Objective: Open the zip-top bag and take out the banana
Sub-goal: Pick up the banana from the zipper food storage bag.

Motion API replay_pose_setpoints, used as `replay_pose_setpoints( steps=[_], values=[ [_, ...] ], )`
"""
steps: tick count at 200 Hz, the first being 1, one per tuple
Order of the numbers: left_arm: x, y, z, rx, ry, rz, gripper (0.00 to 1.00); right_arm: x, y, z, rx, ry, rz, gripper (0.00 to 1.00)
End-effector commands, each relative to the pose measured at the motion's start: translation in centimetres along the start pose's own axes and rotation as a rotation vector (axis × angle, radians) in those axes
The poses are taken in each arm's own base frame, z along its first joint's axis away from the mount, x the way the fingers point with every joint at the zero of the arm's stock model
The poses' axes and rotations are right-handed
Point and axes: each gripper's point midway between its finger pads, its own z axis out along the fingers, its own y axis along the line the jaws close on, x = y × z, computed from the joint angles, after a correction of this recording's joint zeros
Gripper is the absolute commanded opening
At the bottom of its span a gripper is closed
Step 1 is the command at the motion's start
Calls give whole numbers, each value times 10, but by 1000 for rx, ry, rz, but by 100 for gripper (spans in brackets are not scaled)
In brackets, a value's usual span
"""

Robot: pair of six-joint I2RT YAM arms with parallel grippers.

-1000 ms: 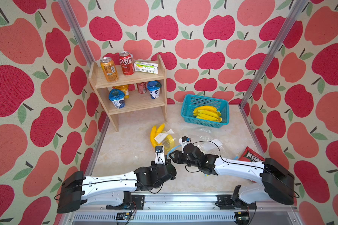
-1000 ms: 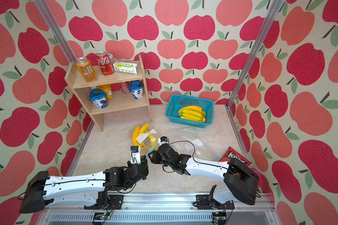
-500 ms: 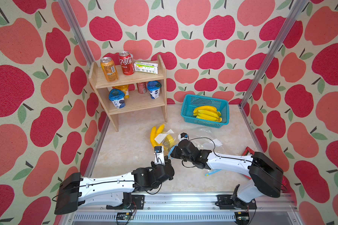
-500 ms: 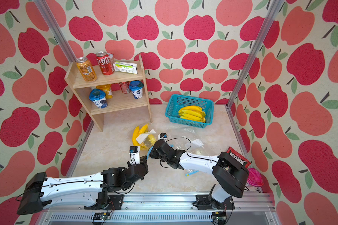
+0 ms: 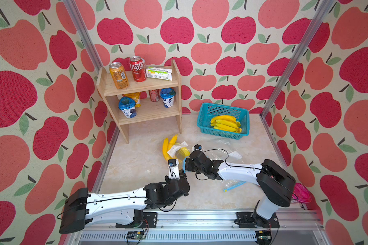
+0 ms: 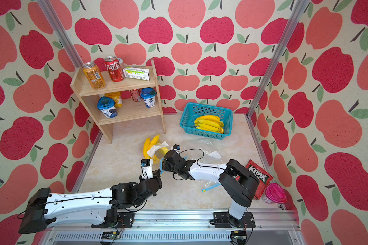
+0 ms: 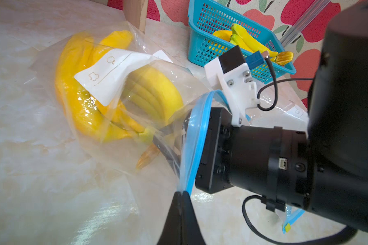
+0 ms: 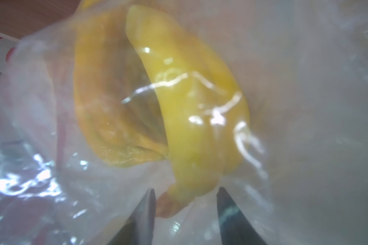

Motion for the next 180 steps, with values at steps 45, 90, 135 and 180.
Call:
replay_pose_setpoints(
  steps=[45, 90, 135, 180],
  values=[
    [5, -7, 4, 29, 10, -13, 0, -10, 6, 19, 54, 54, -28, 48],
    [5, -3, 3, 27, 4, -30, 0, -7, -17, 34, 162, 103, -7, 39],
    [7, 7, 1, 16, -3, -56, 0, -10, -25, 52, 200, 113, -10, 25],
    [6, 20, -1, -33, -18, -70, 0, -17, -16, 36, 184, 106, -43, 9]
  ],
)
